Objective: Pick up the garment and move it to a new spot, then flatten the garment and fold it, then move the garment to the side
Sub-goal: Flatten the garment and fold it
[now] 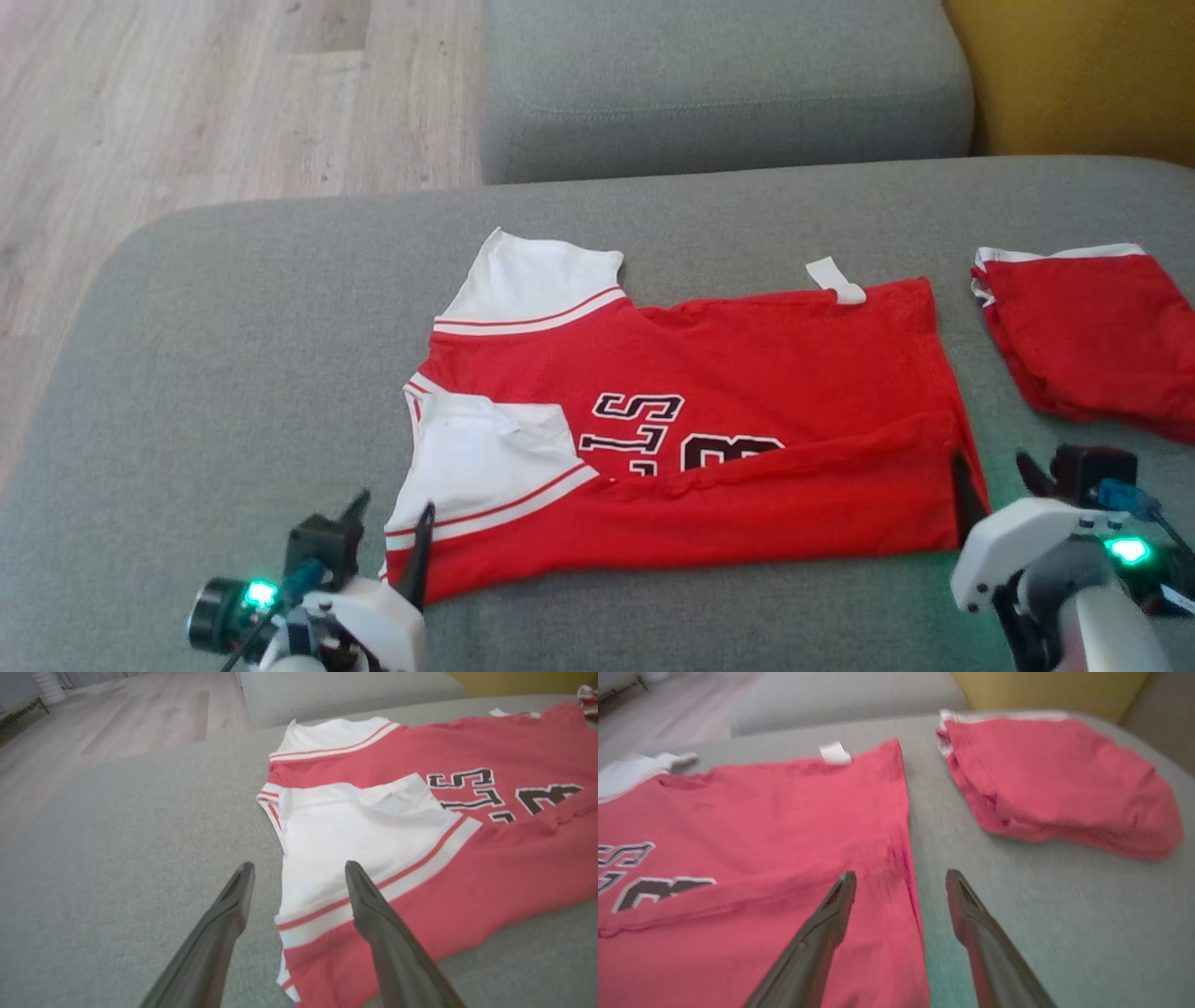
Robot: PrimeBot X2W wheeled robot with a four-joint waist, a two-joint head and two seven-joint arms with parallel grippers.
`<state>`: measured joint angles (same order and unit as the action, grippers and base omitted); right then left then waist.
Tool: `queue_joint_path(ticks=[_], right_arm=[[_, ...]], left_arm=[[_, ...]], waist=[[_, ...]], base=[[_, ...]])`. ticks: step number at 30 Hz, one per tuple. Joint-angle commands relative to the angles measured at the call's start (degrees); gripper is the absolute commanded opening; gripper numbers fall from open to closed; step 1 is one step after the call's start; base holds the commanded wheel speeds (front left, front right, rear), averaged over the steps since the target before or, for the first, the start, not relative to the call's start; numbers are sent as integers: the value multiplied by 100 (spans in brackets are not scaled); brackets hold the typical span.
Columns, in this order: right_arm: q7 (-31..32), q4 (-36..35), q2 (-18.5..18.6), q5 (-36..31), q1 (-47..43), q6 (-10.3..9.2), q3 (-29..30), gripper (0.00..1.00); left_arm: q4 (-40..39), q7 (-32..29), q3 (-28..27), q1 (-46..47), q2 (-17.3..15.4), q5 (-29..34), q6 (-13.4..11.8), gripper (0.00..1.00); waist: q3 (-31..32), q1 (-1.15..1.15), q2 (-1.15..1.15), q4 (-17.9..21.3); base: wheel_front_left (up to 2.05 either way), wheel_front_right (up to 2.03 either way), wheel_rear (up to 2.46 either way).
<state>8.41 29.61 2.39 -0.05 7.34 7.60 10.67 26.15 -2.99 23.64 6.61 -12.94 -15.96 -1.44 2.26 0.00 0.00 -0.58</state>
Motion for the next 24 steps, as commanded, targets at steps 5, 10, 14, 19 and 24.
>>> queue_joint_path(ticks=[5, 10, 14, 19, 24], right_arm=[[-927, -845, 49, 188, 103, -11, -449, 100], [-1548, -1125, 49, 398, 98, -11, -681, 100], [-1720, -1207, 49, 459, 234, -11, -784, 100], [-1816, -1303, 49, 510, 529, -11, -769, 100], [-1983, -1348, 49, 635, 871, -11, -920, 100]], left_arm=[[-665, 913, -454, 337, -8, 128, -420, 100], [-955, 1654, -615, 441, 143, 25, -397, 100], [-1029, 1745, -637, 766, 97, 34, -209, 100], [-862, 1463, -569, 1610, -158, 120, 116, 100], [-225, 354, -602, 2880, -639, -54, 615, 100]], waist=[[-156, 0, 0, 19], [-402, 0, 0, 103], [-780, 0, 0, 248], [-1294, 0, 0, 428], [-1882, 0, 0, 791]], base=[[0, 0, 0], [0, 0, 0], [0, 0, 0], [0, 0, 0], [0, 0, 0]])
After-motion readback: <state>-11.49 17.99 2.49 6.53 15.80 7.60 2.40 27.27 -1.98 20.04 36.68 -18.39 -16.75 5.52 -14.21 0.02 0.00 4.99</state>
